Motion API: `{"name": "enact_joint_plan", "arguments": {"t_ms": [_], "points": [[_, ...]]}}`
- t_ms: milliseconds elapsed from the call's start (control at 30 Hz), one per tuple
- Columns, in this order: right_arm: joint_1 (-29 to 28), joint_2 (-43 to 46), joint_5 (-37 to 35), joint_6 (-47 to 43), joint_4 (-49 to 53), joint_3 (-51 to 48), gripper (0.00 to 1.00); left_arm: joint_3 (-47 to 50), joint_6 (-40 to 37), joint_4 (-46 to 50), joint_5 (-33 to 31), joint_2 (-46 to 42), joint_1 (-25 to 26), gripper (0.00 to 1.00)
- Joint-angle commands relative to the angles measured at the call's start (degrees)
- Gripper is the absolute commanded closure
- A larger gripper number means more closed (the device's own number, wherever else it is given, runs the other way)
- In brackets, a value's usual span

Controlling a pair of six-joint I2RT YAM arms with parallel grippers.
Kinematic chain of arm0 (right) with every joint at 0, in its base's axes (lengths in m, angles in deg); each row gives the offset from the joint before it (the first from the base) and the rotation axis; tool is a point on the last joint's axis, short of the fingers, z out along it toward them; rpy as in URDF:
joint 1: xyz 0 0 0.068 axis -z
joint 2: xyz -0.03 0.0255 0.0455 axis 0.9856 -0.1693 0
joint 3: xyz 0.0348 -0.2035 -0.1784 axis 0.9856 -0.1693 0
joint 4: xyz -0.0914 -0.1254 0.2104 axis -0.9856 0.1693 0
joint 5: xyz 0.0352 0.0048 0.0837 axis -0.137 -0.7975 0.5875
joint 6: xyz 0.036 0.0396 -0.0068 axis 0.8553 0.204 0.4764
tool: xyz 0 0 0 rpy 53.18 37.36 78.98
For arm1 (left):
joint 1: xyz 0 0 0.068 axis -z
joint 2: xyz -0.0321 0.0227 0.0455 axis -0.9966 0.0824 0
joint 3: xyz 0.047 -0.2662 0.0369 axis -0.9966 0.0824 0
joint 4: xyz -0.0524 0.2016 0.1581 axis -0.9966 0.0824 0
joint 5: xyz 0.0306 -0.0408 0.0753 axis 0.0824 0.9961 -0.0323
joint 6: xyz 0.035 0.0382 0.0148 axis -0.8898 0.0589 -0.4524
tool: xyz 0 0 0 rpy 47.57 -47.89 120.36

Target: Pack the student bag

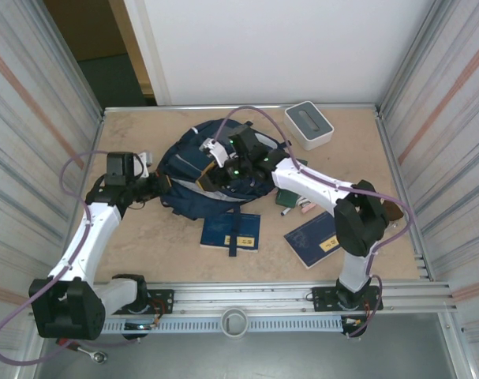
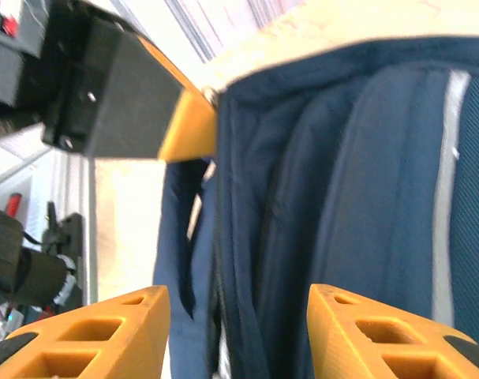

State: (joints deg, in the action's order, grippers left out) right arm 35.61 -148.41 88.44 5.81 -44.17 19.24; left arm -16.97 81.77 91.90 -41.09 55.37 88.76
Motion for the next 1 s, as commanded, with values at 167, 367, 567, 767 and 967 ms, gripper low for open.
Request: {"name": "enact_joint_plan", "arguments": {"t_ms": [167,367,567,767,967], "points": [[-1.81,-8.22,1.54,2.88,1.40,9.74,0.49,-2.96,-1.92,-1.55,2.35,-2.66,0.31,1.00],[-2.08,-12.27,0.73,3.37,2.47,14.03,0.57,-2.63,-1.92,-1.68,2.53,-2.83,0.47,1.00],[-2.03,-14.27,1.08,3.13,2.86,16.30,0.84,-2.43,-1.28,-0.98,-0.48,-3.54,0.35,1.00],[-2.02,-20.35,3.61,3.14,4.92,28.16,1.00,-1.13,1.71,-0.92,-5.04,-6.30,-3.33,1.00],[-2.65,-29.57,6.45,1.65,12.24,46.39,1.00,-0.05,2.12,-0.32,-6.80,-9.79,-5.60,1.00]]}}
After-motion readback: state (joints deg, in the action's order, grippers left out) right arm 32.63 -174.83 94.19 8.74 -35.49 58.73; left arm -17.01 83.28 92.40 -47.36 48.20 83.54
